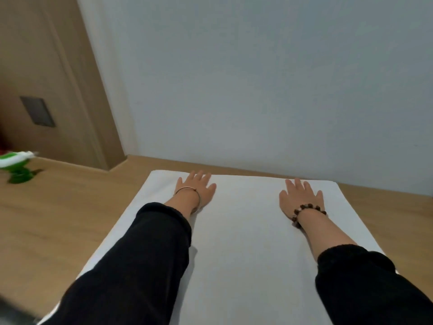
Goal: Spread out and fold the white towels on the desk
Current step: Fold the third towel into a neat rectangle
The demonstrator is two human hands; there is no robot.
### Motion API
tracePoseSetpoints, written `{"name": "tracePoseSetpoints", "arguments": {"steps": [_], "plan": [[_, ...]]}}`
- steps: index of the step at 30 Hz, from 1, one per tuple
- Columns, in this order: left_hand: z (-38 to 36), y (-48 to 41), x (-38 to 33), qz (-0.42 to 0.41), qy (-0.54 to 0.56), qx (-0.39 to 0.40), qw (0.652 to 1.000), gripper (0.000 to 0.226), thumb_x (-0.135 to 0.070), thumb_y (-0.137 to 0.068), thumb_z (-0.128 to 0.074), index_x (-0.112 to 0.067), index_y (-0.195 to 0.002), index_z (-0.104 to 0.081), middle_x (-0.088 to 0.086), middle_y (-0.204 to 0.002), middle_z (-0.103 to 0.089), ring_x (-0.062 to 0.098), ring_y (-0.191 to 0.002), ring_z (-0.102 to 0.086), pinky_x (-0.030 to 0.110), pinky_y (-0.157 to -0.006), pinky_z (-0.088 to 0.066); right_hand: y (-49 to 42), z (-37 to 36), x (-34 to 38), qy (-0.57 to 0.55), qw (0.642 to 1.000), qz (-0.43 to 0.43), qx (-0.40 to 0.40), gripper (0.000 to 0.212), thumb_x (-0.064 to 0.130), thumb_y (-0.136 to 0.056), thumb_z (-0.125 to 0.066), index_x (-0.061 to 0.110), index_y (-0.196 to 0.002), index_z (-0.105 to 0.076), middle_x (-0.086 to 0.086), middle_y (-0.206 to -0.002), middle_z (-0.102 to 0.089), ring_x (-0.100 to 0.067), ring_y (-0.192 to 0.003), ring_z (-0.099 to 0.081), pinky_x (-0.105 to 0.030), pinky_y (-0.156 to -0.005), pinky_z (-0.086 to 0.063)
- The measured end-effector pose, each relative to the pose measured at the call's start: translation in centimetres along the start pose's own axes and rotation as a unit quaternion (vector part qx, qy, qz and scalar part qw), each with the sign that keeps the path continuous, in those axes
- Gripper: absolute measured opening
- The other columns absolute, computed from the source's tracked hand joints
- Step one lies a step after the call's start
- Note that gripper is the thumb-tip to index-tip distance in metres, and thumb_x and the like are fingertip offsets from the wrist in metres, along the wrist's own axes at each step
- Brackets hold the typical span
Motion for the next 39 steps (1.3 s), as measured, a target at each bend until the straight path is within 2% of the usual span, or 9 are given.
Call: {"name": "tracePoseSetpoints", "arguments": {"steps": [5,8,11,13,21,27,29,34,39], "plan": [[-0.1,0.9,7.0,0.115,0.002,0.0,0.993,0.06,-0.051,-0.096,-0.01,-0.029,-0.151,0.001,-0.006,-0.159,0.009,0.019,-0.146,0.008,0.052,-0.116,0.001,0.1,-0.3,0.0,0.015,0.999,-0.03,0.023,0.056,0.038,-0.099,-0.009,0.025,-0.152,0.003,0.003,-0.159,0.015,-0.018,-0.146,0.008,-0.049,-0.117,0.004],[-0.3,0.8,3.0,0.057,0.003,-0.001,0.998,0.058,-0.047,-0.097,-0.011,-0.029,-0.151,0.0,-0.006,-0.158,0.009,0.02,-0.146,0.008,0.053,-0.114,0.003,0.0,-0.1,2.1,0.029,0.996,-0.058,0.069,0.059,0.041,-0.099,-0.013,0.02,-0.152,0.004,-0.002,-0.159,0.015,-0.021,-0.146,0.009,-0.053,-0.116,0.001],[-0.7,1.0,-1.4,-0.047,-0.021,-0.009,0.999,0.053,-0.034,-0.099,-0.011,-0.031,-0.15,0.0,-0.007,-0.159,0.006,0.019,-0.146,0.005,0.051,-0.115,0.0,1.0,-1.3,9.9,0.027,0.993,0.073,0.085,0.058,0.04,-0.099,-0.014,0.02,-0.152,-0.002,-0.003,-0.159,0.009,-0.023,-0.146,0.005,-0.053,-0.115,-0.004],[-0.7,1.0,-0.8,-0.053,-0.026,-0.007,0.998,0.053,-0.032,-0.098,-0.011,-0.032,-0.15,0.001,-0.008,-0.159,0.007,0.019,-0.146,0.005,0.049,-0.116,-0.001,2.2,-2.3,13.2,0.026,0.99,0.128,0.061,0.055,0.039,-0.099,-0.009,0.026,-0.152,0.003,0.0,-0.159,0.014,-0.021,-0.146,0.01,-0.051,-0.116,0.002],[0.5,2.6,9.8,0.13,-0.005,0.005,0.991,0.06,-0.046,-0.098,-0.011,-0.021,-0.151,0.001,-0.002,-0.159,0.009,0.018,-0.145,0.009,0.045,-0.117,0.001,1.8,-2.4,13.3,0.013,0.992,0.122,0.027,0.055,0.04,-0.098,-0.01,0.031,-0.152,-0.001,0.004,-0.159,0.009,-0.018,-0.146,0.007,-0.049,-0.117,0.003],[-1.5,7.7,-0.3,-0.048,-0.015,0.025,0.998,0.06,-0.047,-0.098,-0.011,-0.023,-0.151,0.005,-0.004,-0.158,0.013,0.02,-0.145,0.012,0.05,-0.115,0.004,1.7,-2.1,13.4,0.036,0.991,0.124,0.033,0.055,0.041,-0.099,-0.009,0.03,-0.152,0.0,0.003,-0.159,0.01,-0.019,-0.146,0.006,-0.05,-0.117,0.001],[-2.0,9.8,-0.3,-0.078,-0.02,0.02,0.997,0.059,-0.048,-0.098,-0.012,-0.026,-0.15,0.004,-0.007,-0.158,0.012,0.018,-0.145,0.01,0.049,-0.115,0.004,2.0,-2.0,13.4,0.042,0.991,0.119,0.04,0.055,0.04,-0.099,-0.008,0.029,-0.152,0.001,0.003,-0.159,0.012,-0.019,-0.146,0.007,-0.051,-0.117,0.002],[-0.6,12.0,6.4,-0.019,-0.025,-0.008,0.999,0.054,-0.044,-0.1,-0.013,-0.031,-0.15,0.0,-0.009,-0.158,0.007,0.017,-0.146,0.006,0.047,-0.116,0.002,5.0,-2.5,13.9,0.063,0.993,0.06,0.075,0.058,0.047,-0.097,-0.006,0.028,-0.151,0.008,0.001,-0.157,0.02,-0.023,-0.145,0.013,-0.058,-0.113,0.005],[-1.0,11.6,6.9,-0.013,-0.011,-0.001,1.0,0.054,-0.045,-0.098,-0.012,-0.033,-0.15,-0.001,-0.01,-0.158,0.006,0.016,-0.146,0.005,0.048,-0.115,0.003,11.6,-4.5,19.5,0.043,0.977,0.205,0.05,0.059,0.05,-0.097,-0.006,0.03,-0.151,0.004,0.002,-0.159,0.014,-0.021,-0.146,0.01,-0.053,-0.114,0.005]]}}
Point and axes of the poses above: each hand's wrist, its own y-axis away from the middle knuckle, its own z-axis out of the back of the hand, x = y × z, the point moved 10 cm from there along -y, towards the middle knuckle
